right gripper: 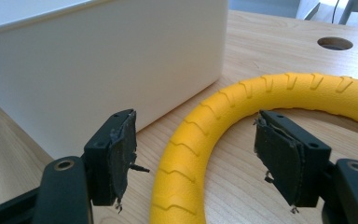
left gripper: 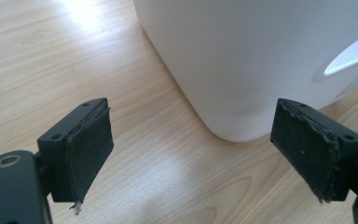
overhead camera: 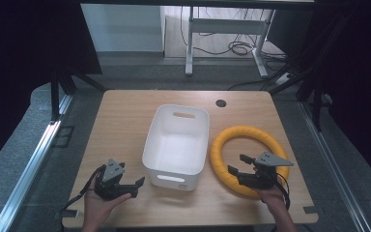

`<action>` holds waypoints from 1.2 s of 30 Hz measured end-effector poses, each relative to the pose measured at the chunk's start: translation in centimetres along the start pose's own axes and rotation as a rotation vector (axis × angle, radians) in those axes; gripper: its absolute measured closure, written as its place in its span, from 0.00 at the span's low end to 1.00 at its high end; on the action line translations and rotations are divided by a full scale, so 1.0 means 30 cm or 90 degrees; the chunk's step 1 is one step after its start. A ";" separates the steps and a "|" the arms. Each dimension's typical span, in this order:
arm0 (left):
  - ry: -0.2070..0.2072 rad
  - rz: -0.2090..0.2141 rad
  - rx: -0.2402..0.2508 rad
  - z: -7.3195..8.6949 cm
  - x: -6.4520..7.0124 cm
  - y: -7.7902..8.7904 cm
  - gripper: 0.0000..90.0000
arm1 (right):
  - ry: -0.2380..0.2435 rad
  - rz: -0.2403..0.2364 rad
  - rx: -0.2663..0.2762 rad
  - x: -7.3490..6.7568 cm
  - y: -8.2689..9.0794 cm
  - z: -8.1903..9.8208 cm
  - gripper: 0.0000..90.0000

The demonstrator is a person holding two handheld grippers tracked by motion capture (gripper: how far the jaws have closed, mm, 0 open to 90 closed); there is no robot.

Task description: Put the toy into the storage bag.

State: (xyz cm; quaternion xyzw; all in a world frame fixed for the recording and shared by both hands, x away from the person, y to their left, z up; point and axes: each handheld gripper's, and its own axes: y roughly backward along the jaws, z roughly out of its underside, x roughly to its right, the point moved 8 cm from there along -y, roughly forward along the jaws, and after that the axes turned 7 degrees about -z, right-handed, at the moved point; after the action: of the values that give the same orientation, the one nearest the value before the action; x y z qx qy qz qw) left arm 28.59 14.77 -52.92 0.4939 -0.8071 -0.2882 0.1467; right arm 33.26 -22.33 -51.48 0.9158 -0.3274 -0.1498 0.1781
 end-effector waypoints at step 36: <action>0.033 0.030 -0.015 0.027 -0.003 -0.005 0.16 | -0.001 -0.009 -0.036 -0.004 -0.006 0.007 0.34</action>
State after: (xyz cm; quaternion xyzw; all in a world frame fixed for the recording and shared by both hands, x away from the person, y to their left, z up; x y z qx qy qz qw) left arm 28.32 15.06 -53.65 0.4802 -0.8112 -0.2809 0.1803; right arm 33.18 -22.17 -51.71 0.9126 -0.3165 -0.1607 0.2026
